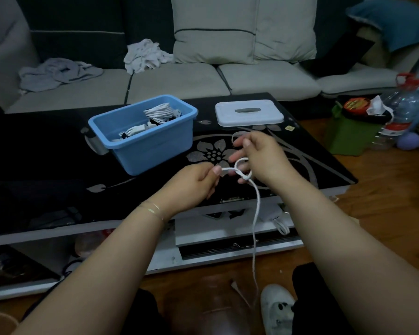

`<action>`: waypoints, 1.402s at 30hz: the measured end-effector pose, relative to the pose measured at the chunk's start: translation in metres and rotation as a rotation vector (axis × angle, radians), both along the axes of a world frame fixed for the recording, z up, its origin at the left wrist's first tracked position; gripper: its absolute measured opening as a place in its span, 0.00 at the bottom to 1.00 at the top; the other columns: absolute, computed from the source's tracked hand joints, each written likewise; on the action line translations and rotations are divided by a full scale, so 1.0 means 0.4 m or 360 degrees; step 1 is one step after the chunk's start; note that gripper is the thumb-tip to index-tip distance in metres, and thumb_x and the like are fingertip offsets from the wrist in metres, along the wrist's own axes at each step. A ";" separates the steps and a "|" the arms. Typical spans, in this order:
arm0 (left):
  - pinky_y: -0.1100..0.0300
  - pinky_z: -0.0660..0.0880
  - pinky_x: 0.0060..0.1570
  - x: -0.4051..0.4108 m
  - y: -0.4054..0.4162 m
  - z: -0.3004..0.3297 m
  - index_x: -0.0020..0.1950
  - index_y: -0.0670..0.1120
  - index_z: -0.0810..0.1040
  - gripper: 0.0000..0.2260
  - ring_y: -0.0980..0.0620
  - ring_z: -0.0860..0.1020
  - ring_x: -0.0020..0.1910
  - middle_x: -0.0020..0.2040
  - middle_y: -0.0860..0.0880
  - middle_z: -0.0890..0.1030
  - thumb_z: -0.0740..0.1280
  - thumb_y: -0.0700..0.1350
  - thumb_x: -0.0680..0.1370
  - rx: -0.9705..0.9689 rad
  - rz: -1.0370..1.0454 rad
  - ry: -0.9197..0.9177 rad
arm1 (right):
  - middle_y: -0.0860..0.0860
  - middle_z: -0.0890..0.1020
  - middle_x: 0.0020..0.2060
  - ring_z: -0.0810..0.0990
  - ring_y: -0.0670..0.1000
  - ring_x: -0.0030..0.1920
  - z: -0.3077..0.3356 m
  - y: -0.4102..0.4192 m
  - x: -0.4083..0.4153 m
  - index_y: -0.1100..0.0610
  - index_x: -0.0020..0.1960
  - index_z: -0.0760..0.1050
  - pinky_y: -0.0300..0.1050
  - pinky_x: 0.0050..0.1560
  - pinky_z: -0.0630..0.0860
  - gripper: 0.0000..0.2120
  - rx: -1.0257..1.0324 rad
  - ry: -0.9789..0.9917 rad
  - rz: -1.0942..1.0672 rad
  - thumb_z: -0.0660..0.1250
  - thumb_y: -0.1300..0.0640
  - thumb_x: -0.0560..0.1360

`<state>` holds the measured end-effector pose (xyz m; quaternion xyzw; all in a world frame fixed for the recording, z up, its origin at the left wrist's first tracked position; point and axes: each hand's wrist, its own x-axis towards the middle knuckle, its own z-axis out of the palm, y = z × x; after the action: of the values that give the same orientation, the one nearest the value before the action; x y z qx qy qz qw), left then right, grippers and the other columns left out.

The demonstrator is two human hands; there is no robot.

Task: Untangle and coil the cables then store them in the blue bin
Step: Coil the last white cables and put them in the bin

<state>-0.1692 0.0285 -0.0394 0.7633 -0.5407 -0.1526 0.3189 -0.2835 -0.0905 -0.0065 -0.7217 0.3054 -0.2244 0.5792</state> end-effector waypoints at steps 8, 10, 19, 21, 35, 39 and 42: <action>0.52 0.68 0.40 0.016 0.005 0.020 0.43 0.44 0.73 0.16 0.44 0.76 0.43 0.40 0.46 0.79 0.54 0.52 0.83 -0.0313 0.0499 -0.0301 | 0.50 0.80 0.36 0.69 0.45 0.27 -0.012 0.084 0.021 0.47 0.52 0.76 0.36 0.24 0.62 0.23 0.0076 0.0321 0.0388 0.52 0.31 0.75; 0.51 0.68 0.40 0.039 0.009 0.019 0.45 0.43 0.73 0.17 0.40 0.76 0.45 0.42 0.43 0.80 0.53 0.53 0.83 -0.0290 0.0621 -0.0427 | 0.46 0.76 0.31 0.67 0.41 0.25 0.000 0.057 0.013 0.52 0.51 0.76 0.34 0.26 0.61 0.20 -0.0160 0.0269 0.0236 0.61 0.36 0.75; 0.54 0.59 0.34 0.044 -0.012 0.012 0.42 0.46 0.66 0.15 0.39 0.75 0.40 0.36 0.47 0.75 0.52 0.54 0.83 -0.0074 0.0518 -0.0858 | 0.55 0.82 0.35 0.74 0.44 0.36 0.010 -0.033 -0.009 0.65 0.50 0.80 0.36 0.33 0.67 0.22 -0.0412 0.0232 -0.0114 0.67 0.45 0.75; 0.53 0.58 0.34 0.056 -0.012 0.005 0.40 0.46 0.66 0.16 0.43 0.71 0.37 0.33 0.52 0.71 0.53 0.55 0.83 -0.0037 0.0481 -0.0691 | 0.47 0.76 0.25 0.69 0.43 0.28 0.004 -0.038 -0.008 0.62 0.46 0.81 0.34 0.25 0.63 0.18 -0.0217 0.0170 -0.0066 0.65 0.45 0.77; 0.65 0.54 0.23 -0.013 -0.015 0.010 0.38 0.41 0.77 0.20 0.55 0.56 0.23 0.24 0.52 0.60 0.61 0.55 0.80 -0.0539 0.0373 0.1137 | 0.48 0.72 0.32 0.67 0.44 0.33 -0.043 0.003 0.026 0.54 0.41 0.76 0.37 0.37 0.66 0.16 0.0207 -0.0249 0.0277 0.57 0.50 0.82; 0.67 0.52 0.22 -0.015 -0.023 0.007 0.31 0.45 0.74 0.16 0.57 0.55 0.22 0.23 0.54 0.59 0.66 0.45 0.79 -0.0586 0.0380 0.1349 | 0.48 0.78 0.36 0.74 0.44 0.38 -0.053 0.003 0.026 0.58 0.46 0.78 0.39 0.44 0.70 0.12 -0.0174 -0.0081 0.0209 0.62 0.50 0.79; 0.66 0.53 0.23 -0.011 -0.025 0.008 0.48 0.36 0.79 0.10 0.57 0.56 0.21 0.22 0.55 0.61 0.65 0.44 0.80 -0.0701 0.0516 0.1319 | 0.48 0.78 0.40 0.76 0.47 0.44 -0.056 -0.006 0.026 0.57 0.50 0.76 0.43 0.45 0.71 0.13 -0.0657 0.0207 -0.0074 0.59 0.47 0.80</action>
<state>-0.1736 0.0185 -0.0360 0.6273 -0.2621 -0.2738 0.6803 -0.2731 -0.0931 -0.0289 -0.8307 0.3064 -0.2485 0.3929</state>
